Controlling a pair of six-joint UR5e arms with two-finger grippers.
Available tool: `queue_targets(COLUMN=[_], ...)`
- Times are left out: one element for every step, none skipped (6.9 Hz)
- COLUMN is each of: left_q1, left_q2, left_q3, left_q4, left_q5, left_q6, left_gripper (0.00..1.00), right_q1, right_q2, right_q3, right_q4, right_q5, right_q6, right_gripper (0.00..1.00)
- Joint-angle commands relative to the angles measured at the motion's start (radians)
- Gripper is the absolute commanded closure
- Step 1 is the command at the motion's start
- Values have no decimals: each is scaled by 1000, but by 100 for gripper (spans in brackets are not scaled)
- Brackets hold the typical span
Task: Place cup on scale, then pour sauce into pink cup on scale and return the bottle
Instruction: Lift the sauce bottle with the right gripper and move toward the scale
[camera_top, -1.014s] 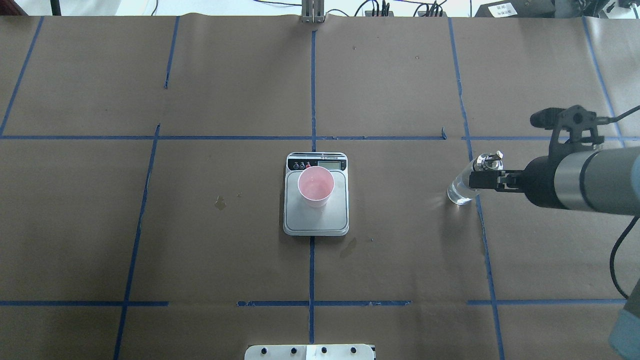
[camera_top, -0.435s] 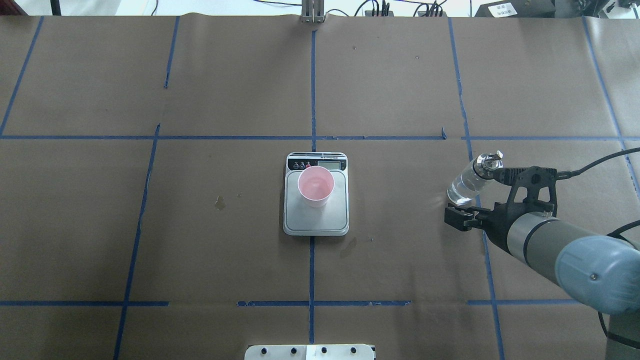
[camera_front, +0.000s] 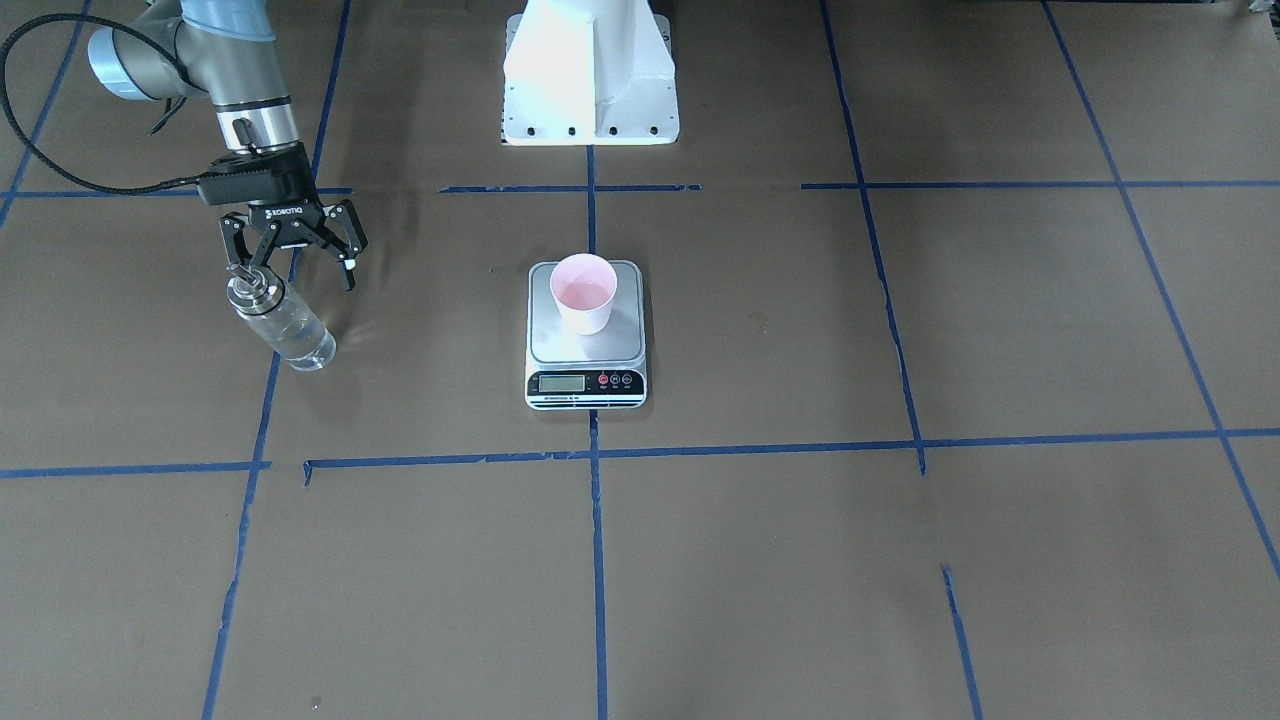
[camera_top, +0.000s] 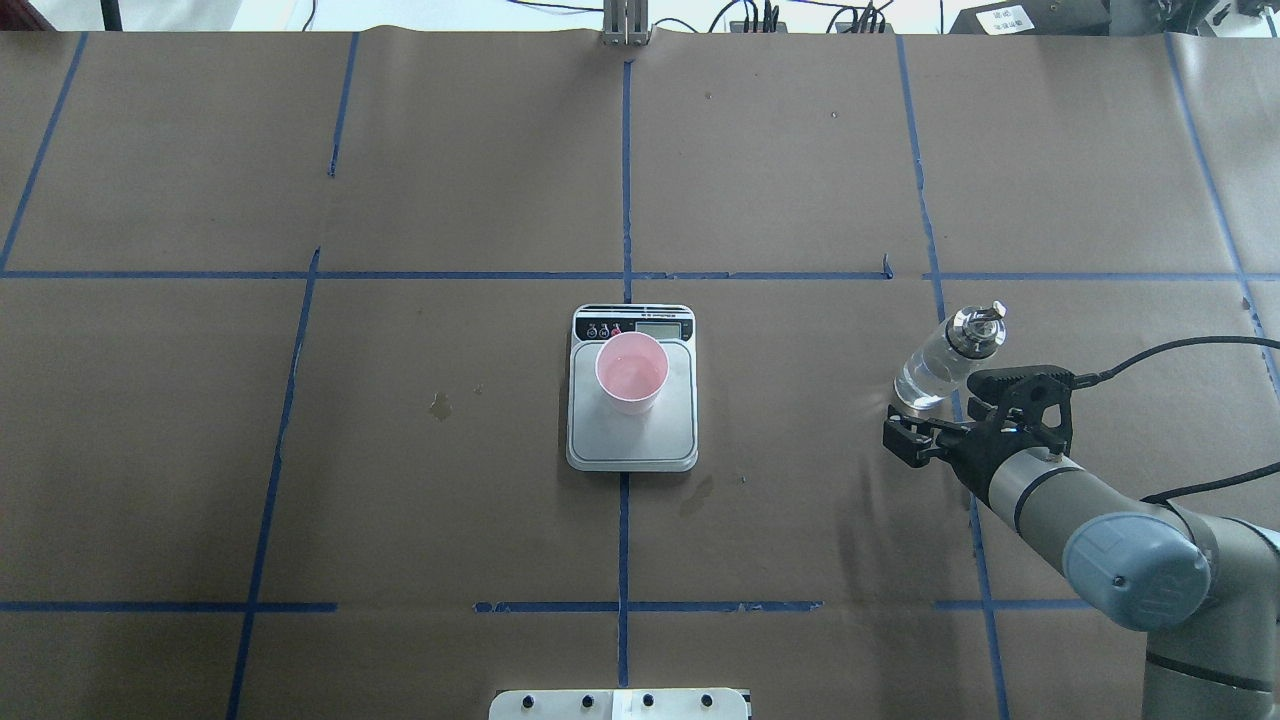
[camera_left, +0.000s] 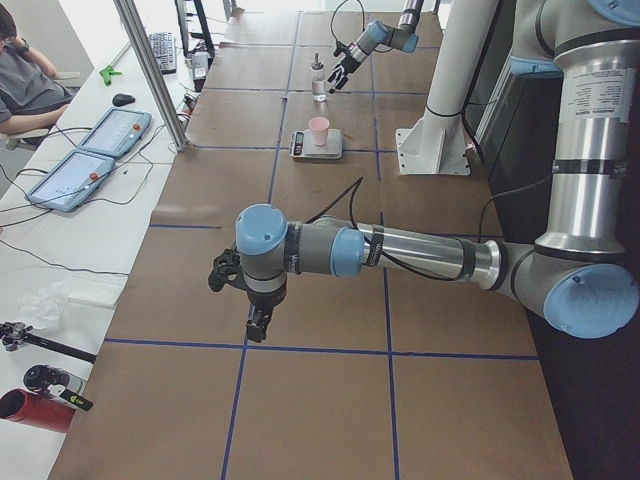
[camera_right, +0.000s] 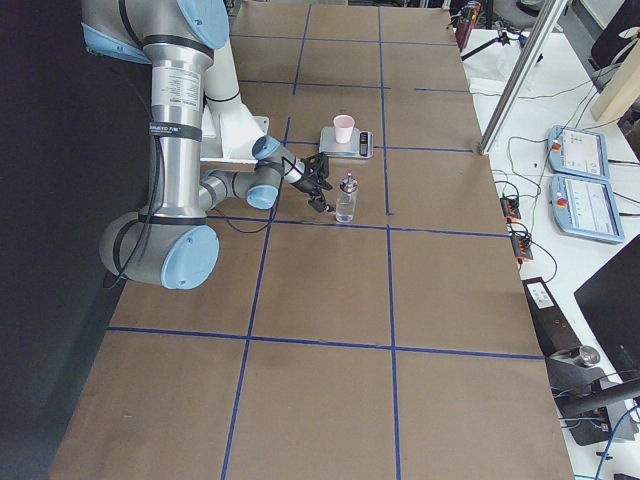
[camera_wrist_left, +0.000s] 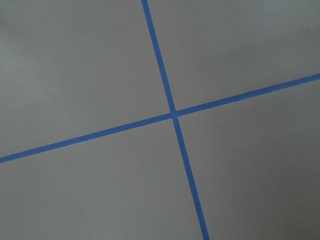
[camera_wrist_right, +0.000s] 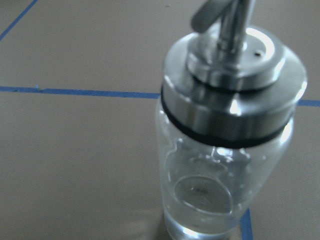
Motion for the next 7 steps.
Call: queue_targets(left_q1=[0, 0, 0, 2, 2, 2, 2], left_q2=[-1, -1, -1, -1, -1, -1, -1], left_q3=[-2, -3, -5, -5, -6, -5, -5], left_q4=[0, 0, 0, 0, 0, 0, 0], left_q5=[-1, -1, -1, -1, -1, -1, -1], left_q6=[0, 0, 0, 0, 0, 0, 0], left_gripper=[0, 0, 0, 0, 0, 0, 0], right_q1=[53, 70, 76, 78, 79, 79, 79], right_q2=[7, 10, 10, 10, 12, 19, 25], right_q3=[-13, -13, -13, -13, -11, -11, -13], right_q4=[14, 14, 14, 14, 16, 16, 14], right_q5=[-15, -22, -27, -44, -49, -61, -69], right_q6=[-45, -50, -50, -50, -50, -50, -50], right_gripper=[0, 0, 0, 0, 0, 0, 0])
